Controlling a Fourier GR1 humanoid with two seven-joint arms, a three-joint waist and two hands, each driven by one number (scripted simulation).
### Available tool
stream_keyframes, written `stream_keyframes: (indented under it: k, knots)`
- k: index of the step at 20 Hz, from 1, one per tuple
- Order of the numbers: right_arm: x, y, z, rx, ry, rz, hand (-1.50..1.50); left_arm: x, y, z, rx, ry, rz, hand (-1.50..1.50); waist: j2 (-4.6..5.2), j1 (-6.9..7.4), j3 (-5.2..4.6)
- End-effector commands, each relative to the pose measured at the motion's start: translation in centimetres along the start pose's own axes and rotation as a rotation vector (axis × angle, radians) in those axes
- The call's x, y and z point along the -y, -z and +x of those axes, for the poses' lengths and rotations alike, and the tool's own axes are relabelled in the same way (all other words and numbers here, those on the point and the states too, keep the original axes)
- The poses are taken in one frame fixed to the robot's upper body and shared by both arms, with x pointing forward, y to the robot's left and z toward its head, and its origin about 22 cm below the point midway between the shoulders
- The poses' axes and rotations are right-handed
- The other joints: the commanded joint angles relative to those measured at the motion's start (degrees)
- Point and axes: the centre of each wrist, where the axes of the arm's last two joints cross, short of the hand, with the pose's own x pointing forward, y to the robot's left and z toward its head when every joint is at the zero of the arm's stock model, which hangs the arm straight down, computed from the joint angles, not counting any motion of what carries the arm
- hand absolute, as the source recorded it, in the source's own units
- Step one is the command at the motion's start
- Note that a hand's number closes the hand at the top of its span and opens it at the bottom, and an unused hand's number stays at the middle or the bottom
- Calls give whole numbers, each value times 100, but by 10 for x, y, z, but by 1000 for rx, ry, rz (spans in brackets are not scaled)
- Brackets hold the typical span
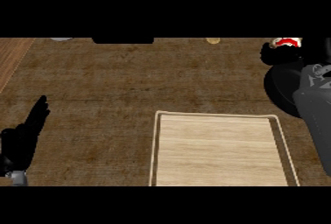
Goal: Pick the cupcake from the tray and place it in the pot
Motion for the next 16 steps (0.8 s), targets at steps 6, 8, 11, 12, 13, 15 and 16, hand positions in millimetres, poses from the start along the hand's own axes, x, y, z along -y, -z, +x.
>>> stream_keyframes:
  k: [6, 8, 11, 12, 13, 15, 16]
  knots:
    - [8, 62, -68, -37, 70, -46, 150, -14, -3, -12, -8, -7, -4, 0, 18, 53, 1]
    - [4, 71, -68, -31, 42, -45, 150, 0, -1, 9, 7, -4, -8, 0, 12, 52, 1]
    - [7, 98, -104, -31, 20, -34, 150, 4, 2, 16, 2, -3, -6, 0, 39, 101, 5]
    - [-6, 96, -93, -31, 19, -31, 150, -2, 16, 5, 12, 2, 12, 0, 36, 68, 0]
    - [-2, 111, -98, -37, 24, -23, 150, 0, 1, 9, 28, -7, -11, 0, 56, 177, 3]
    - [2, 120, -106, -38, 43, -4, 150, -3, 7, 10, 8, -12, -21, 0, 49, 143, 3]
    - [-11, 118, -129, -42, 19, 9, 150, -8, 15, 13, 35, 22, -12, 0, 93, 200, 7]
